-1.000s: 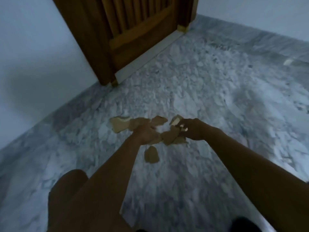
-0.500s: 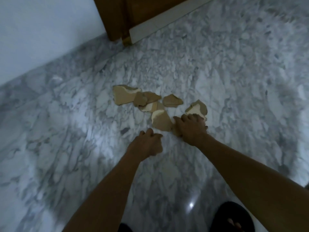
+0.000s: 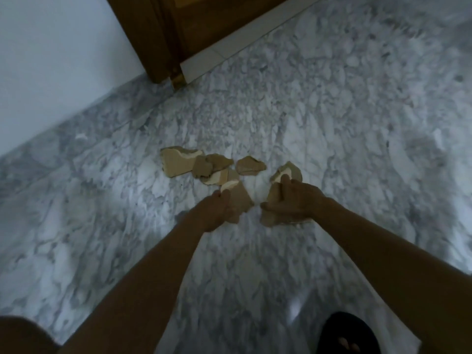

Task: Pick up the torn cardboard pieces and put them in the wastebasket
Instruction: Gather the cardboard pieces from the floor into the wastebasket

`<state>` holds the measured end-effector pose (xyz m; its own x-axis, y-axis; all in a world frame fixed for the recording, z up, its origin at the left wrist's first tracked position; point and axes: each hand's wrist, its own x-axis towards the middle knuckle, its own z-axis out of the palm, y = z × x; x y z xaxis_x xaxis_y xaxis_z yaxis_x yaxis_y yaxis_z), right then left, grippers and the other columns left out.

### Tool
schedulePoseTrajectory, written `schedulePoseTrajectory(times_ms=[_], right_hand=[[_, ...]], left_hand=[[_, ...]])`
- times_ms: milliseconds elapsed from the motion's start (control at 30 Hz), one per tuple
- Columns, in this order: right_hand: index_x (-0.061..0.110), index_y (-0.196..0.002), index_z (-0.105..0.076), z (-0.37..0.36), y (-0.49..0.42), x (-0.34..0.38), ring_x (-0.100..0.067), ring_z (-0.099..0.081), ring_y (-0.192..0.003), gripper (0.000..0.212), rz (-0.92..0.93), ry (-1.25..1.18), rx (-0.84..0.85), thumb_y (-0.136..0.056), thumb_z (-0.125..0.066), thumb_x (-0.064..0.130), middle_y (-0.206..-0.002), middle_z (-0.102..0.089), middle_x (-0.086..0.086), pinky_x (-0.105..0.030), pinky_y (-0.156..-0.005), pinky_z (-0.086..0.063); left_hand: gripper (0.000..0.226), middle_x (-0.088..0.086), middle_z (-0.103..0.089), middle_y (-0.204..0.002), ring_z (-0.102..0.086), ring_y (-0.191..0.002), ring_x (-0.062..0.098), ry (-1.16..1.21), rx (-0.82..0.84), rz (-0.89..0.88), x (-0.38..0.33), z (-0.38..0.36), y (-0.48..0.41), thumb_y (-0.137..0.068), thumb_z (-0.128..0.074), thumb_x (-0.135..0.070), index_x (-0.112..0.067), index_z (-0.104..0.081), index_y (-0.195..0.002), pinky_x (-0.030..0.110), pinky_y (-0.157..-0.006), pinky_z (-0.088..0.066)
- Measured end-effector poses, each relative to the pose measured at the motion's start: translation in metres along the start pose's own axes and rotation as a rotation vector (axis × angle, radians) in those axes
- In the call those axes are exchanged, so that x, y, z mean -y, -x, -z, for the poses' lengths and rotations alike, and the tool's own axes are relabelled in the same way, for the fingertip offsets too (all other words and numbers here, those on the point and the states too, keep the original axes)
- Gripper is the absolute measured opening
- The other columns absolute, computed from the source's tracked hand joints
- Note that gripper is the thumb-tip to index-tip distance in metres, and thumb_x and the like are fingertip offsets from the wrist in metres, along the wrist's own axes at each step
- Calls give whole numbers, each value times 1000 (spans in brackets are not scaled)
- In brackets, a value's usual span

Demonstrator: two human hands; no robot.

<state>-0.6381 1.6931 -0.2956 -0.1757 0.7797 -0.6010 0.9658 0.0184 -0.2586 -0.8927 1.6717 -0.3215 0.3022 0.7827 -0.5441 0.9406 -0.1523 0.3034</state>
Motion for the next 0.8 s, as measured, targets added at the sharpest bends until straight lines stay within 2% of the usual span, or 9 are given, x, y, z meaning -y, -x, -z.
schedulePoseTrajectory(times_ms=[133, 233, 300, 367, 467, 567, 633, 700, 800], right_hand=[[18, -152, -15, -31, 1, -4, -34, -26, -144, 117, 6, -59, 40, -63, -36, 92, -158, -22, -11, -54, -111, -31], [16, -153, -16, -52, 1, -8, -39, -18, -145, 117, 160, 266, 49, -63, -42, 87, -158, -16, -11, -60, -108, -29], [18, -144, -32, -60, 4, -11, -42, -31, -137, 98, 233, 386, -35, -69, -39, 82, -151, -29, -13, -61, -102, -34], [16, -142, -34, -64, 6, -15, -41, -40, -132, 71, 248, 366, -110, -88, -45, 60, -148, -34, -15, -57, -101, -37], [12, -144, -33, -64, 4, -17, -38, -43, -131, 63, 198, 264, -67, -93, -55, 42, -146, -40, -16, -57, -105, -33], [13, -125, -54, -57, 6, -16, -32, -51, -121, 44, 218, 138, -3, -92, -61, 41, -129, -54, -12, -47, -100, -37], [12, -112, -62, -52, 11, -14, -29, -54, -112, 37, 214, -26, 49, -91, -62, 42, -114, -60, -8, -43, -96, -40], [12, -114, -61, -43, 15, -15, -30, -57, -108, 46, 158, -230, 75, -85, -66, 47, -101, -62, -1, -47, -97, -43], [15, -130, -55, -14, 6, -32, -39, -51, -115, 55, -9, -279, 74, -87, -62, 48, -124, -54, -9, -51, -98, -45]], left_hand=[[55, 13, -24, -149, -29, -132, 35, -309, 7, -102, -15, 16, -31, -99, -50, -40, -8, -35, -140, 49, -97, -38], [60, 9, -14, -157, -14, -144, 31, -352, 11, -140, -23, 9, -38, -90, -62, -42, -10, -42, -137, 51, -104, -36], [59, 9, -17, -156, -21, -142, 32, -357, 16, -126, -23, -1, -36, -89, -64, -37, -11, -42, -137, 49, -102, -39], [58, 11, -28, -149, -33, -131, 34, -392, -38, -110, -23, -9, -34, -88, -62, -38, -14, -41, -136, 48, -98, -43], [66, 9, -44, -134, -42, -122, 31, -433, -106, -69, -20, -13, -33, -84, -62, -45, -16, -37, -137, 45, -94, -40], [55, 5, -54, -125, -48, -118, 27, -429, -127, -1, -23, -9, -33, -83, -62, -48, -17, -47, -126, 42, -94, -39], [38, 3, -58, -118, -52, -115, 26, -376, -76, 37, -29, -5, -30, -86, -60, -47, -18, -60, -112, 41, -92, -40], [29, 6, -64, -112, -59, -110, 26, -148, -59, 75, -32, -2, -28, -89, -63, -39, -14, -66, -103, 39, -89, -45], [35, 12, -66, -111, -62, -106, 29, 135, -125, 93, -37, 15, -31, -88, -67, -34, -8, -65, -111, 38, -91, -50]])
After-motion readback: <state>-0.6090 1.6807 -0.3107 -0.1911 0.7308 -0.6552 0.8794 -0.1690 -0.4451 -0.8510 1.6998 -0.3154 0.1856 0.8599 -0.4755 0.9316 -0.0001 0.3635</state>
